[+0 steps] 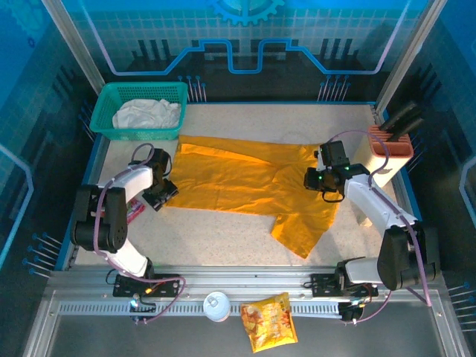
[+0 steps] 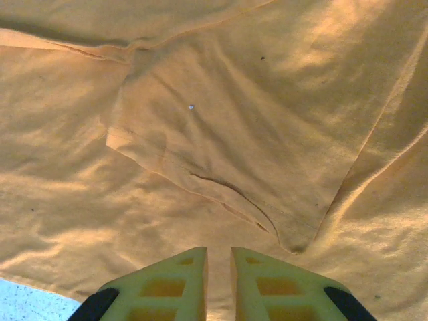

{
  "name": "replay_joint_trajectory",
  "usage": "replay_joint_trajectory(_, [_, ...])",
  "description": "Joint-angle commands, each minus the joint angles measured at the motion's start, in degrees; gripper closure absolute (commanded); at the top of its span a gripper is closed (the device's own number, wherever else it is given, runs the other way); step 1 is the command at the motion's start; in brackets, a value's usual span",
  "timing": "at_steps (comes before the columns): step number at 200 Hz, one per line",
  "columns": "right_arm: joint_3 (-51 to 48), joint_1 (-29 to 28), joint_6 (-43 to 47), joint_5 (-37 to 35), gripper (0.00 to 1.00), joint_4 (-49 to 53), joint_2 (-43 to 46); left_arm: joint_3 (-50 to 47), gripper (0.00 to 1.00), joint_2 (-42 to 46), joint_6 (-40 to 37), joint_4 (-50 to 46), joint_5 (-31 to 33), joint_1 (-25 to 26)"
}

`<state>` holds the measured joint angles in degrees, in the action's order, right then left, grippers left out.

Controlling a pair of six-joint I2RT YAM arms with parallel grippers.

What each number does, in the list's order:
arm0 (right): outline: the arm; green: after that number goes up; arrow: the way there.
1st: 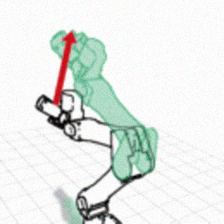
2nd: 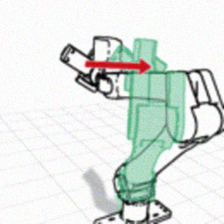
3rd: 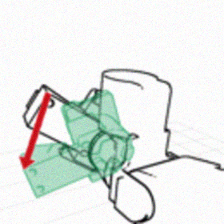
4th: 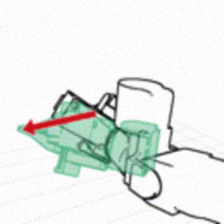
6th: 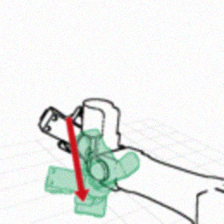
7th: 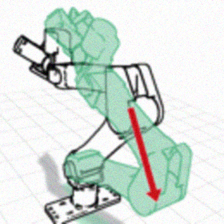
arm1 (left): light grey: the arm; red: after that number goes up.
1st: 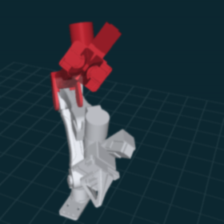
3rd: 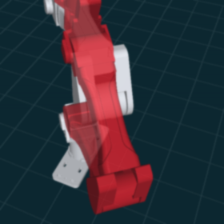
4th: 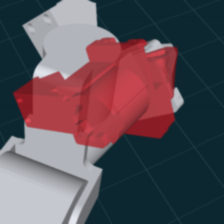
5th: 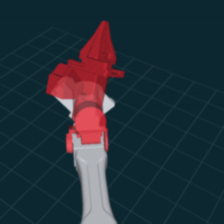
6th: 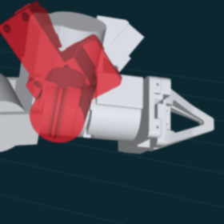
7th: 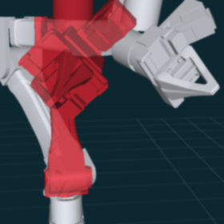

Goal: Fold and stack the t-shirts

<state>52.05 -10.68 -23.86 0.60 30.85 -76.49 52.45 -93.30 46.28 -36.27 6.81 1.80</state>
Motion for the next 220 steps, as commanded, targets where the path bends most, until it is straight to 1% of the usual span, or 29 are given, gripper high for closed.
replay_joint_trajectory(1, [-0.3, 0.99, 0.88, 1.22, 0.82, -0.44, 1.13, 1.52, 0.49, -1.0, 0.61, 0.31, 1.28, -0.48])
replay_joint_trajectory(13, [-0.22, 1.0, 0.81, 1.25, 0.82, -0.53, 0.6, 1.56, 0.5, -1.46, 0.53, 0.15, 1.19, -0.48])
replay_joint_trajectory(60, [0.22, 1.01, 0.45, 2.27, 0.83, -0.88, -0.84, 0.89, 0.61, -2.5, 0.39, -0.44, 0.66, -0.48])
replay_joint_trajectory(95, [0.91, 0.95, 0.47, 2.27, 0.83, -0.32, -0.79, 0.9, 0.72, -2.59, -0.03, -0.81, 1.7, -0.48])
replay_joint_trajectory(113, [1.78, 1.0, 0.91, 2.22, 0.83, 0.64, -0.49, 0.9, 0.81, -2.68, -0.3, -0.56, 1.8, -0.48])
replay_joint_trajectory(139, [4.23, 1.0, 3.38, 1.95, 0.86, 3.08, 1.12, 1.33, 1.0, -2.51, -1.18, -0.42, 1.94, -0.51])
replay_joint_trajectory(154, [6.03, 0.96, 6.4, 2.23, 0.88, 4.32, 3.29, 1.78, 1.0, -2.26, -1.92, -0.18, 1.9, -0.48])
replay_joint_trajectory(171, [8.25, 0.92, 11.06, 3.68, 0.87, 5.34, 7.15, 2.55, 1.0, -2.15, -2.98, 0.06, 1.33, -0.48])
replay_joint_trajectory(177, [8.93, 0.7, 12.84, 4.07, 0.84, 5.67, 8.81, 2.91, 1.0, -2.08, -3.32, 0.04, 1.08, -0.48])
replay_joint_trajectory(194, [10.98, -0.05, 18.3, 4.93, 0.68, 7.7, 12.85, 3.27, 1.0, -1.65, -4.21, 0.29, 0.33, -0.48])
replay_joint_trajectory(203, [12.27, -0.05, 20.9, 5.83, 0.54, 9.97, 14.08, 3.34, 1.0, -1.17, -4.65, 0.32, -0.05, -0.48])
replay_joint_trajectory(212, [13.16, -0.72, 27.15, 8.88, 0.47, 12.78, 14.72, 3.5, 1.0, -0.7, -5.3, 0.26, -0.33, -0.49])
replay_joint_trajectory(220, [13.82, -2.72, 33.34, 8.89, 0.45, 16.15, 15.25, 3.63, 1.0, -0.21, -5.95, 0.05, -0.48, -0.42])
